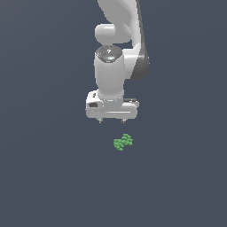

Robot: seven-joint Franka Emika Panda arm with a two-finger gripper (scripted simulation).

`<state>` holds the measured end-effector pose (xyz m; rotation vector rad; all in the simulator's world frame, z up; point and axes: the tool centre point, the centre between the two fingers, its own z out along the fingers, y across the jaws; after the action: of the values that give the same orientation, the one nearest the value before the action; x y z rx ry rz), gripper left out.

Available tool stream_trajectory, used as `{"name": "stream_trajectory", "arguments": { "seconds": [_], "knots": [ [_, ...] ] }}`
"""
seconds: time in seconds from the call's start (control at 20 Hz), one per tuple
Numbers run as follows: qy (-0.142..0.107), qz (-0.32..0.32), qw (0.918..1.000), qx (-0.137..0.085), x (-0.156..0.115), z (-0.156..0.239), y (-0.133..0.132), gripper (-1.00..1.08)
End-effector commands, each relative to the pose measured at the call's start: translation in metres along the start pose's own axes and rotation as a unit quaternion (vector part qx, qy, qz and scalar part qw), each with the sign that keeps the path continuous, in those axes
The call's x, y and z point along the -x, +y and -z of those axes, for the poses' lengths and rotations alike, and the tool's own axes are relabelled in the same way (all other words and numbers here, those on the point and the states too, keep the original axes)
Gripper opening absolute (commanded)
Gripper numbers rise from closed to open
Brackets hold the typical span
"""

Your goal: Pick up the object and move it to a goal position.

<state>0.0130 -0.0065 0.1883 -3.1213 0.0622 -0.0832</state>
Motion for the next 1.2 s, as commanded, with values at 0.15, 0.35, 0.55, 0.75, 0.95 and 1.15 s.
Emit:
{"name": "stream_trajectory", "arguments": {
  "seconds": [0.15,0.35,0.55,0.75,0.95,1.15],
  "knots": [
    [-0.003,0.001,1.0000,0.001,0.002,-0.001,-0.004,1.00],
    [-0.015,0.008,0.9998,0.003,0.007,-0.007,-0.016,1.00],
    [-0.019,0.012,0.9997,0.004,0.010,-0.008,-0.020,1.00],
    [-0.018,0.006,0.9998,0.004,0.009,-0.008,-0.020,1.00],
    [-0.019,-0.009,0.9998,0.004,0.008,-0.011,-0.021,1.00],
    [-0.020,-0.034,0.9992,0.004,0.006,-0.014,-0.023,1.00]
  ]
}}
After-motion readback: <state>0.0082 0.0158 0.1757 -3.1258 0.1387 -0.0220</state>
